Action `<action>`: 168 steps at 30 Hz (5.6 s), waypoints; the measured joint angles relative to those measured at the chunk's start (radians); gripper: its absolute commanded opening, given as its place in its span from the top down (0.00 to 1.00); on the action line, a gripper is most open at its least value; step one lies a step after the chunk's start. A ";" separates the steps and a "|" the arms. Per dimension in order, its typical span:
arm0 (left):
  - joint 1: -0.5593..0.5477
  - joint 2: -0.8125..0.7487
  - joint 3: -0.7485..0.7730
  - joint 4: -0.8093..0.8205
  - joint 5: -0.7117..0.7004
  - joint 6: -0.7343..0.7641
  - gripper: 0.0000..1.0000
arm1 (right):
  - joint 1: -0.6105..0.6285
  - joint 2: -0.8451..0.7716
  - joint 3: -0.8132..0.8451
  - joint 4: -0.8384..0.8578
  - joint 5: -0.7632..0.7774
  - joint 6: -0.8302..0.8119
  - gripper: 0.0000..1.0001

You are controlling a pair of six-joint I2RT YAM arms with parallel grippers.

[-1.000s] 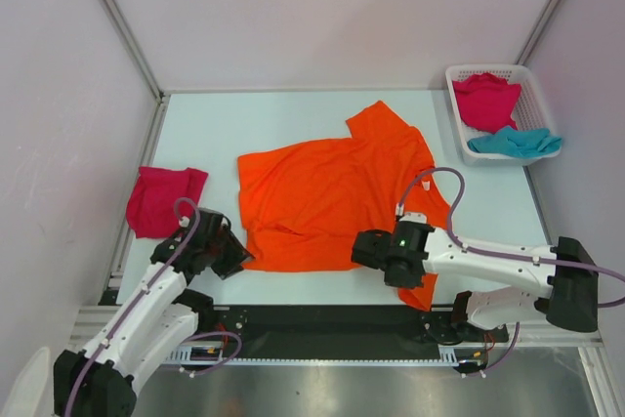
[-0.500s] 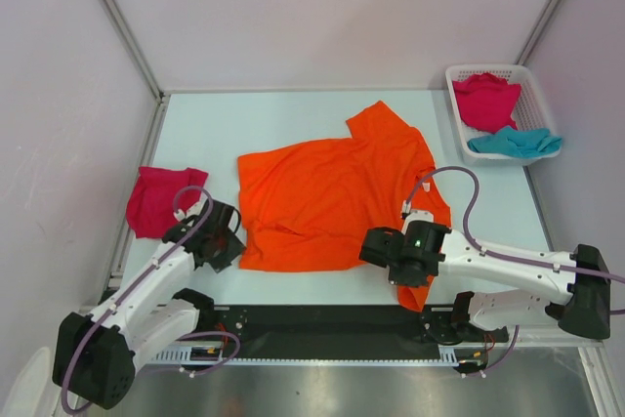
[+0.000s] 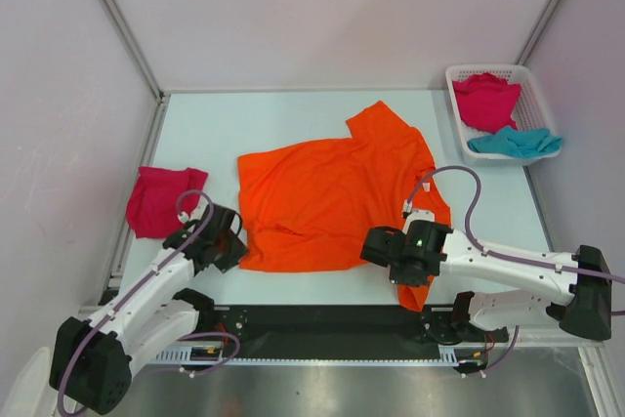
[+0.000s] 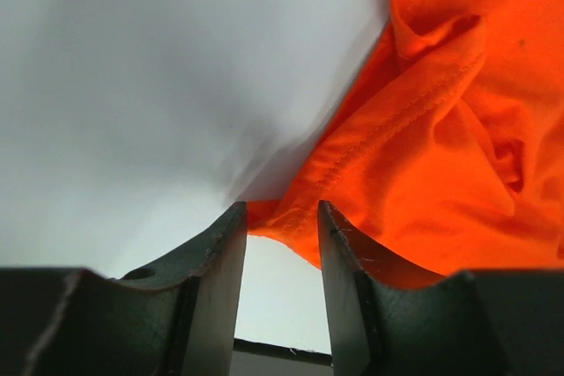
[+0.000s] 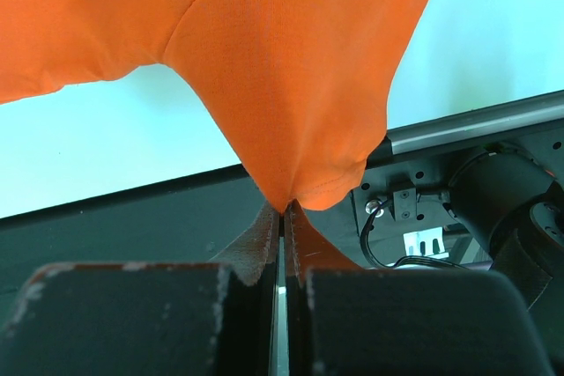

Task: Fold and stack the t-shirts
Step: Grap the side of the flattened tshirt closest away from the robot with both arms, then fold the flattened tshirt in 1/3 of the way

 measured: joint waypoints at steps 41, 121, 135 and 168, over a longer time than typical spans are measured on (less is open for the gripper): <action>-0.045 -0.211 0.146 -0.063 0.091 0.006 1.00 | 0.002 0.001 0.006 0.000 0.000 0.000 1.00; 0.259 0.253 0.324 0.187 0.212 0.293 0.36 | -0.741 0.362 0.132 0.366 -0.076 -0.805 0.54; 0.232 0.217 0.292 0.188 0.229 0.294 0.36 | -0.722 0.388 0.078 0.439 -0.098 -0.774 0.55; 0.232 0.218 0.292 0.201 0.232 0.303 0.36 | -0.759 0.547 0.399 0.332 0.264 -0.737 1.00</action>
